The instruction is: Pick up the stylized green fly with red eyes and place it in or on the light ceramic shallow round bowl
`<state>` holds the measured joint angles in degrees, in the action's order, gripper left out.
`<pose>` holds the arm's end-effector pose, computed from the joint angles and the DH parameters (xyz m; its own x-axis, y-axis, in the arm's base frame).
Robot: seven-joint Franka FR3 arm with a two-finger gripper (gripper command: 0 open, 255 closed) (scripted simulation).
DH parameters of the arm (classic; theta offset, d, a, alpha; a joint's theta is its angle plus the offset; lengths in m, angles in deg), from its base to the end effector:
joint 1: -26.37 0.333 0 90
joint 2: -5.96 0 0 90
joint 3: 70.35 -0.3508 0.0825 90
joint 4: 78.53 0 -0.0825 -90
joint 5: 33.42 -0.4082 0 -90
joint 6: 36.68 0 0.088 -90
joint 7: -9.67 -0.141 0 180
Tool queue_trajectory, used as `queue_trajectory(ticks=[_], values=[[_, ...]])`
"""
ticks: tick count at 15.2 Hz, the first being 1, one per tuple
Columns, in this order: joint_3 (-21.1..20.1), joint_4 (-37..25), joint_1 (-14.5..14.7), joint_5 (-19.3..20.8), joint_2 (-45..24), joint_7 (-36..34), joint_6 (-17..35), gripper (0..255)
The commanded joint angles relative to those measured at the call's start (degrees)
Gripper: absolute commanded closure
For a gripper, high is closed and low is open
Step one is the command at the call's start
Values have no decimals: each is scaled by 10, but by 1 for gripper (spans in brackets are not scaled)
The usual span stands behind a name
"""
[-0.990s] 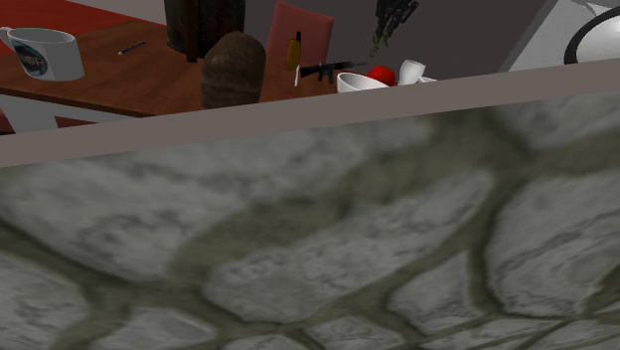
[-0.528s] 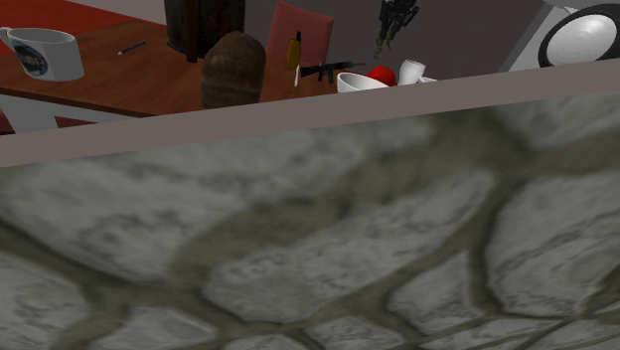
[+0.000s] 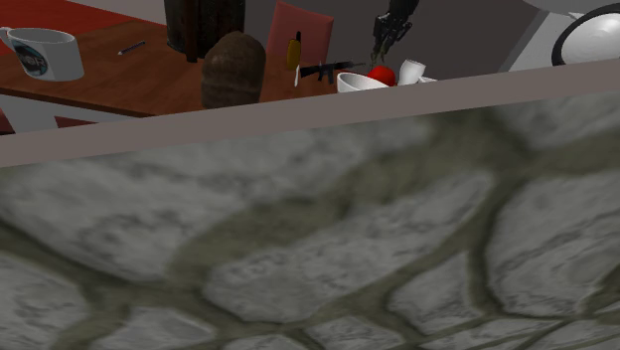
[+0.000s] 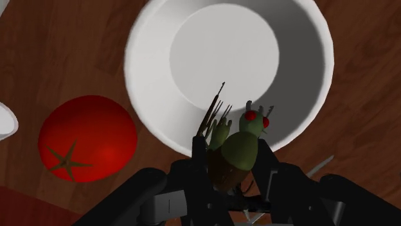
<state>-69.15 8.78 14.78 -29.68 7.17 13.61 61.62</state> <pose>0.5759 -0.1394 0.6766 0.9685 -0.1400 0.2061 -0.1591 -0.9841 0.0790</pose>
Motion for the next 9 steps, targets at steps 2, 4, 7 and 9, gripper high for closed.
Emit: queue_trajectory(ticks=[2,4,7,9], values=[[1,32,-1,0,8,0,25,255],[1,53,-1,0,12,-1,41,255],[1,83,-1,1,18,-3,65,255],[1,83,-1,1,18,-3,65,255]])
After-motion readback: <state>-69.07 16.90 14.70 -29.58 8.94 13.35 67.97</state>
